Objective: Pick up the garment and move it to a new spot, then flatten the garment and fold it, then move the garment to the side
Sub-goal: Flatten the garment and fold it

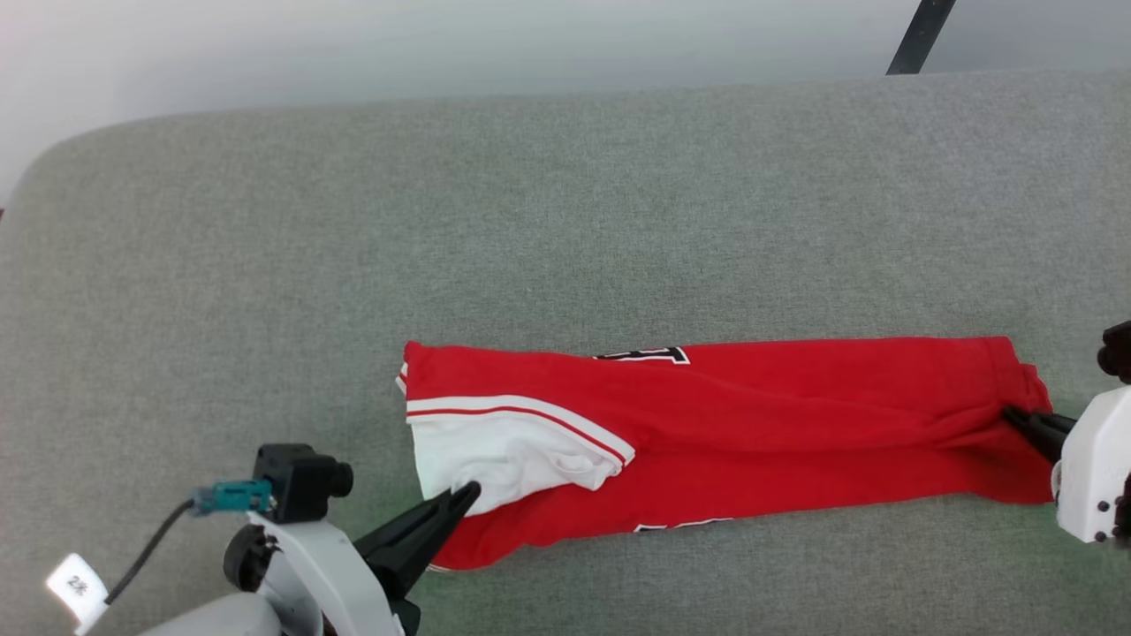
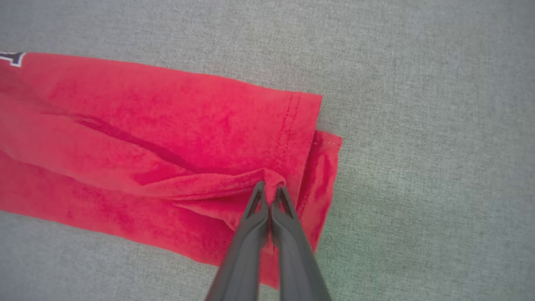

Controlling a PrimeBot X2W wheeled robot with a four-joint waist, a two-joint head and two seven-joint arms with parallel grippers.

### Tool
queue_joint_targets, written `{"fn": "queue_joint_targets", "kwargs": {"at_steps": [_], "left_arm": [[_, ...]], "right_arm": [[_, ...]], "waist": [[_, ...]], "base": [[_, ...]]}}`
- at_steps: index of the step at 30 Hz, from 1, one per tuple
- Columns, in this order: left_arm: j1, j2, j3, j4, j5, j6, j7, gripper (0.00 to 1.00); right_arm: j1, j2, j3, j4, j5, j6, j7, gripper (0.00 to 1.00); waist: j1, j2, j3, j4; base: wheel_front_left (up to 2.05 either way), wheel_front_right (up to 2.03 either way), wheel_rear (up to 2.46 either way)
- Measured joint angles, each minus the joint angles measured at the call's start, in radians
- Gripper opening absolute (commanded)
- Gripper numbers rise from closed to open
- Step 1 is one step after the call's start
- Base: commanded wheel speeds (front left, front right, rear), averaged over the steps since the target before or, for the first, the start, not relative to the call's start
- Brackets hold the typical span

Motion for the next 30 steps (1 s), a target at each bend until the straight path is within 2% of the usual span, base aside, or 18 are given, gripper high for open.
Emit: {"fn": "queue_joint_targets", "kwargs": {"at_steps": [2, 3, 4, 5, 6, 7, 8, 12, 16, 20, 22, 26, 30], "left_arm": [[0.012, -0.017, 0.004, 0.022, -0.010, 0.000, -0.006, 0.00], [0.016, -0.022, 0.004, 0.032, -0.013, 0.000, -0.007, 0.00], [0.016, -0.025, 0.000, 0.045, -0.006, 0.002, -0.007, 0.00], [0.016, -0.027, -0.001, 0.064, 0.003, 0.011, -0.009, 0.02], [0.016, -0.032, -0.001, 0.081, 0.008, 0.018, -0.012, 0.28], [0.017, -0.037, -0.001, 0.095, 0.012, 0.019, -0.013, 0.69], [0.018, -0.043, 0.002, 0.107, 0.019, 0.027, -0.017, 1.00], [0.040, -0.053, 0.040, 0.131, 0.004, 0.038, -0.030, 1.00], [0.068, -0.040, 0.064, 0.130, 0.010, 0.054, -0.035, 1.00], [0.091, -0.035, 0.105, 0.109, 0.029, 0.091, -0.038, 1.00], [0.108, -0.041, 0.146, 0.098, 0.055, 0.124, -0.039, 1.00], [0.174, -0.102, 0.282, 0.079, 0.112, 0.172, -0.042, 1.00], [0.262, -0.174, 0.413, 0.078, 0.189, 0.176, -0.042, 1.00]], "right_arm": [[0.003, 0.016, -0.012, 0.004, -0.015, 0.000, -0.001, 0.00], [0.003, 0.024, -0.019, 0.005, -0.022, 0.000, -0.007, 0.05], [0.003, 0.031, -0.028, 0.005, -0.028, 0.000, -0.015, 0.24], [0.003, 0.035, -0.033, 0.006, -0.034, 0.000, -0.023, 0.58], [0.004, 0.040, -0.037, 0.009, -0.039, 0.000, -0.025, 1.00], [0.004, 0.047, -0.041, 0.010, -0.046, 0.000, -0.032, 1.00], [0.005, 0.054, -0.044, 0.011, -0.051, 0.000, -0.034, 1.00], [0.026, 0.075, -0.054, 0.014, -0.039, 0.000, -0.033, 1.00], [0.044, 0.065, -0.066, 0.005, -0.029, 0.000, -0.015, 1.00], [0.059, 0.045, -0.096, 0.006, -0.024, 0.000, 0.014, 1.00], [0.064, 0.041, -0.107, 0.011, -0.014, 0.000, 0.047, 1.00], [0.076, 0.039, -0.134, 0.022, 0.013, 0.000, 0.131, 1.00], [0.068, 0.038, -0.170, 0.049, 0.009, 0.000, 0.190, 1.00]], "waist": [[0.0000, 0.0000, 0.004, -0.001], [0.0000, 0.0000, 0.005, -0.002], [0.0000, 0.0000, 0.006, -0.004], [0.0000, 0.0000, 0.006, -0.005], [0.0000, -0.0001, 0.006, -0.005], [0.0000, 0.0000, 0.004, -0.006], [0.0000, 0.0000, 0.001, -0.006], [-0.0001, 0.0000, -0.017, -0.010], [0.0000, 0.0000, -0.043, -0.013], [-0.0001, 0.0000, -0.068, -0.014], [-0.0001, 0.0000, -0.078, -0.013], [0.0000, 0.0000, -0.084, -0.001], [0.0000, 0.0000, -0.078, 0.016]], "base": [[0.00, 0.00, 0.00], [0.00, 0.00, 0.00], [0.00, 0.00, 0.00], [0.00, 0.00, 0.00], [0.00, 0.00, 0.00], [0.00, 0.00, 0.00], [0.00, 0.00, 0.00], [0.00, 0.00, 0.00], [0.00, 0.00, 0.00], [0.00, 0.00, 0.00], [0.00, 0.00, 0.00], [0.00, 0.00, 0.00], [0.00, 0.00, 0.00]]}}
